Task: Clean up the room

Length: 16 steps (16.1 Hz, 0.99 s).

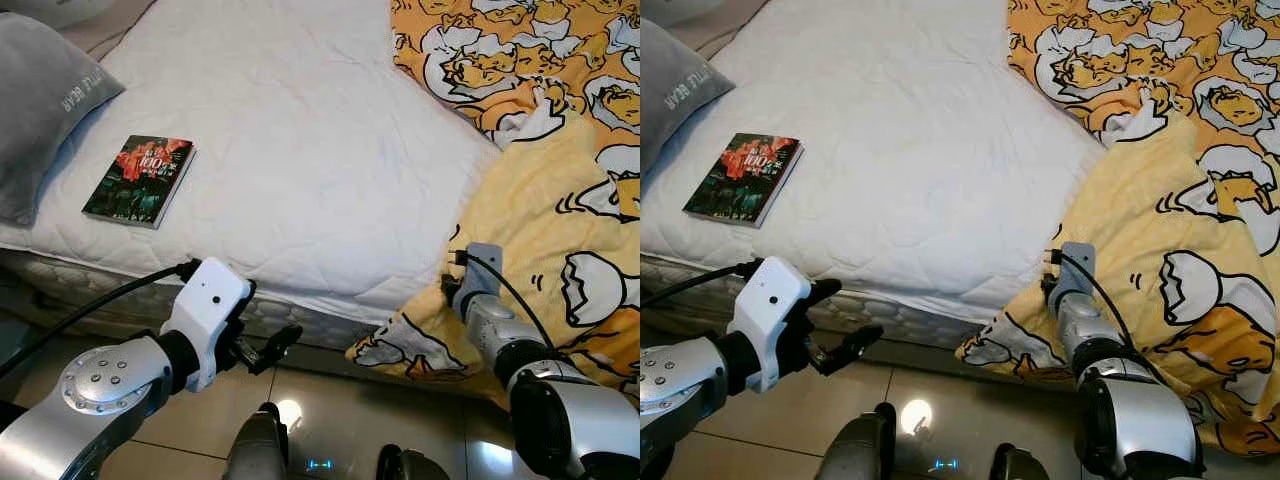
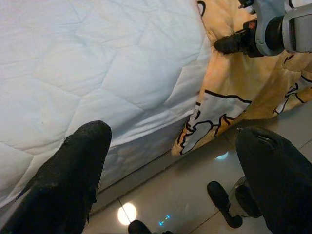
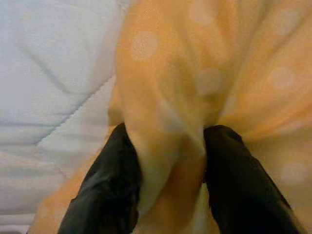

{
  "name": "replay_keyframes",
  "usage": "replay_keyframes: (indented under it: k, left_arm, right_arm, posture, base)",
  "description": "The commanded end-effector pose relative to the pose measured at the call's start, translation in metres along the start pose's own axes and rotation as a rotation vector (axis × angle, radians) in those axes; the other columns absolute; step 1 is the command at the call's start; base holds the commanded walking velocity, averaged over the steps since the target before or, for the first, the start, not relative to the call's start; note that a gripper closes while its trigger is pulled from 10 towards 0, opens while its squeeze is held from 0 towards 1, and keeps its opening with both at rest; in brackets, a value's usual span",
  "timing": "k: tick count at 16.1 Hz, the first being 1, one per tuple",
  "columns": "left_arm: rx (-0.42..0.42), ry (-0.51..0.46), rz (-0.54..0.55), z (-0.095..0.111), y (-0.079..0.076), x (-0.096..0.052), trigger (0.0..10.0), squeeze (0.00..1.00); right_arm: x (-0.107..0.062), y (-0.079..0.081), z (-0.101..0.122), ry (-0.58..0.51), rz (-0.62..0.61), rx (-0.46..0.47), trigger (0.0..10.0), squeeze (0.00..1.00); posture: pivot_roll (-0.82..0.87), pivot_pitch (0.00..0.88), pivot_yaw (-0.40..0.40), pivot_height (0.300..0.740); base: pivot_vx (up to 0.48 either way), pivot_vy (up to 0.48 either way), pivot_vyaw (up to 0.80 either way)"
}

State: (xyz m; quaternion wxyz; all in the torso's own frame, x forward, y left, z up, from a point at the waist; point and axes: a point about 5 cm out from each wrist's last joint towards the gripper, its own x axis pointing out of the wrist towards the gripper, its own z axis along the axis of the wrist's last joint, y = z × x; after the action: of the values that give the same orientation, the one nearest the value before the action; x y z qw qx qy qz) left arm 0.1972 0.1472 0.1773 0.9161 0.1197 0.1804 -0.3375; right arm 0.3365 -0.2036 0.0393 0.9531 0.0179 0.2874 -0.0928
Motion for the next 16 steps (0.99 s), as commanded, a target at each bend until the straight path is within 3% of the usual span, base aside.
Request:
replay_keyframes:
  k: [1,11,13,16]
  left_arm:
    - [0.004,-0.006,-0.006,0.001,-0.002,0.002,10.0,0.13]
    - [-0.006,-0.022,-0.011,0.003,-0.003,0.006,10.0,0.13]
    - [-0.005,-0.010,-0.016,0.001,-0.004,0.005,10.0,0.13]
    - [-0.011,0.000,-0.026,-0.002,-0.006,0.004,10.0,0.13]
  right_arm:
    - [-0.001,-0.008,-0.011,0.030,-0.013,-0.001,0.0,0.00]
    - [-0.002,-0.013,-0.006,-0.025,0.167,-0.060,0.0,0.00]
    - [-0.004,-0.003,-0.004,-0.047,0.310,-0.085,0.0,0.00]
    - [-0.011,0.020,-0.016,-0.021,0.602,-0.207,0.0,0.00]
  posture:
    - [0.38,0.222,0.030,0.740]
    - [0.36,0.216,0.028,0.740]
    - [0.36,0.213,0.029,0.740]
    - [0.35,0.216,0.027,0.740]
  base:
    - [0.000,0.000,0.00]
    - [0.000,0.000,0.00]
    - [0.000,0.000,0.00]
    - [0.000,0.000,0.00]
